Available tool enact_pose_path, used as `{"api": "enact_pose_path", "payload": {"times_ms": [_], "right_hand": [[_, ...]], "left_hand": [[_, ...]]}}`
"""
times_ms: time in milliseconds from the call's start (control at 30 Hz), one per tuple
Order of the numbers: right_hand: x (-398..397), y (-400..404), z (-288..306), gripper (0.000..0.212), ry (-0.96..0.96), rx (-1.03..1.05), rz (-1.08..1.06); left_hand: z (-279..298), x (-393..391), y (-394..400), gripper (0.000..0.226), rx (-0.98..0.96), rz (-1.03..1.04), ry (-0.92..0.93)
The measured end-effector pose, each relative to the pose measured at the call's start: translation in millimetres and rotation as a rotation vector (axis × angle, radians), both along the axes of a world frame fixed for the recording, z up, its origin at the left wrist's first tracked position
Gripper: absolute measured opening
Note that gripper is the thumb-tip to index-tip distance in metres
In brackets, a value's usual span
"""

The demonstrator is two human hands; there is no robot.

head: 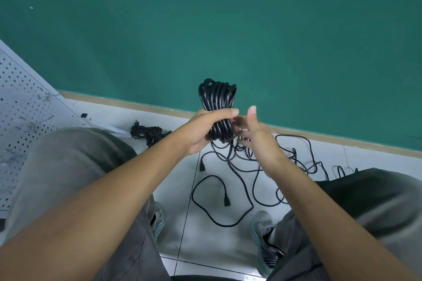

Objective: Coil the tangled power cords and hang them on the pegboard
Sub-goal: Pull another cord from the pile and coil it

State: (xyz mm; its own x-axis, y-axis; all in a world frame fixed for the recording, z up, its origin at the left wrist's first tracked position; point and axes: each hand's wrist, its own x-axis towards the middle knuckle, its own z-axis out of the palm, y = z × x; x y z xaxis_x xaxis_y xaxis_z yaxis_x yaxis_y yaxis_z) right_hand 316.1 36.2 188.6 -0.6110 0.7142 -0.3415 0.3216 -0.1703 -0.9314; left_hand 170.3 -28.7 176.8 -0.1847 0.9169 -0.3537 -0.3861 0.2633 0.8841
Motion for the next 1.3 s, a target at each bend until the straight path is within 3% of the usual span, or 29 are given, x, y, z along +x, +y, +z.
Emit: {"api": "enact_pose_path", "payload": {"times_ms": [200, 267, 367, 433, 500, 600, 767, 867, 1000, 1167, 1300], "right_hand": [[-3, -8, -13, 0.084, -0.075, -0.074, 0.217], [-2, -8, -10, 0.071, -0.13, -0.059, 0.26], [4, -7, -7, 0.032, -0.149, 0.036, 0.337], [7, -6, -5, 0.017, -0.157, 0.159, 0.377], [8, -4, -3, 0.01, -0.156, 0.266, 0.349], [12, 5, -1, 0.025, -0.103, 0.303, 0.216], [17, 20, 7, 0.02, 0.059, 0.262, 0.102], [17, 21, 8, 0.004, 0.063, 0.202, 0.019], [16, 23, 7, 0.015, 0.026, 0.183, -0.072], [15, 17, 9, 0.032, -0.051, 0.24, -0.144], [13, 10, 12, 0.039, -0.095, 0.248, -0.135]], "left_hand": [[5, -14, 6, 0.017, 0.003, 0.315, -0.107], [5, -22, 6, 0.017, -0.018, 0.422, -0.09], [2, -37, 7, 0.035, -0.1, 0.516, 0.088], [-4, -41, 6, 0.045, -0.135, 0.489, 0.23], [-7, -39, 5, 0.039, -0.13, 0.41, 0.35], [-8, -33, 2, 0.037, -0.101, 0.249, 0.443], [0, -20, -1, 0.034, -0.073, 0.02, 0.363], [0, -11, -3, 0.024, -0.06, -0.031, 0.247], [5, -4, -5, 0.017, -0.049, -0.041, 0.092], [7, 1, -5, 0.049, -0.058, -0.128, 0.058], [8, 1, -3, 0.033, 0.0, -0.052, -0.014]]}}
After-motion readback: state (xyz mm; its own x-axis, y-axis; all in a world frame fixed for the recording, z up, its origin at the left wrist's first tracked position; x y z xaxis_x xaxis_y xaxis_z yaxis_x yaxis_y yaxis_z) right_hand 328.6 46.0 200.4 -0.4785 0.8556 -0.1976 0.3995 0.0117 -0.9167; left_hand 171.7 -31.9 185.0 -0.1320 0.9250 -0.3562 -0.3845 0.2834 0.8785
